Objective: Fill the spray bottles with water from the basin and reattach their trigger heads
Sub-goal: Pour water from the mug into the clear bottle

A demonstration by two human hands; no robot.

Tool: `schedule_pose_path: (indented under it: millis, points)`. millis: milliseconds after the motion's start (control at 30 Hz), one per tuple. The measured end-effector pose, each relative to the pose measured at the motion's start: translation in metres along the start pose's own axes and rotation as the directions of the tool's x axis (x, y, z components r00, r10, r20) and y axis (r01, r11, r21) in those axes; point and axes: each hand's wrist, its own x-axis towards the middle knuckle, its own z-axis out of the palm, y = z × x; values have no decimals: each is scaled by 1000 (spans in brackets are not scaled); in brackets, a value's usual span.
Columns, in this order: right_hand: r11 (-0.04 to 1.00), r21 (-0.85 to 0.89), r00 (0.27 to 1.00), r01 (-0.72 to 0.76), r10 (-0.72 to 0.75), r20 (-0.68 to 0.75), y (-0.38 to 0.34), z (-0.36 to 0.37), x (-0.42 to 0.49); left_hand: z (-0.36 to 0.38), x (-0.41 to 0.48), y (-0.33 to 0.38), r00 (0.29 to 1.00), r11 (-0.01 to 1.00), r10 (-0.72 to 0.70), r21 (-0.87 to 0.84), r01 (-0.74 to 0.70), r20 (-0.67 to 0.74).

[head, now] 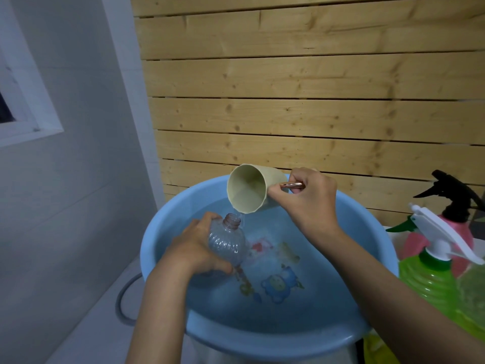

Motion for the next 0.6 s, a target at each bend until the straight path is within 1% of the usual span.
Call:
schedule_pose_path:
  millis: [200,433,600]
  points:
    - [998,-5,998,56,-56,-5,1,0,0,0,0,0,1000,1000,0,-4,0,-3]
    - [998,-2,998,64,-64,-14,2,1,0,0,1,-2,1000,1000,15,26,-15,-11]
    - [997,11,997,81,-80,-19,2,1,0,1,2,-2,1000,1000,4,9,-4,5]
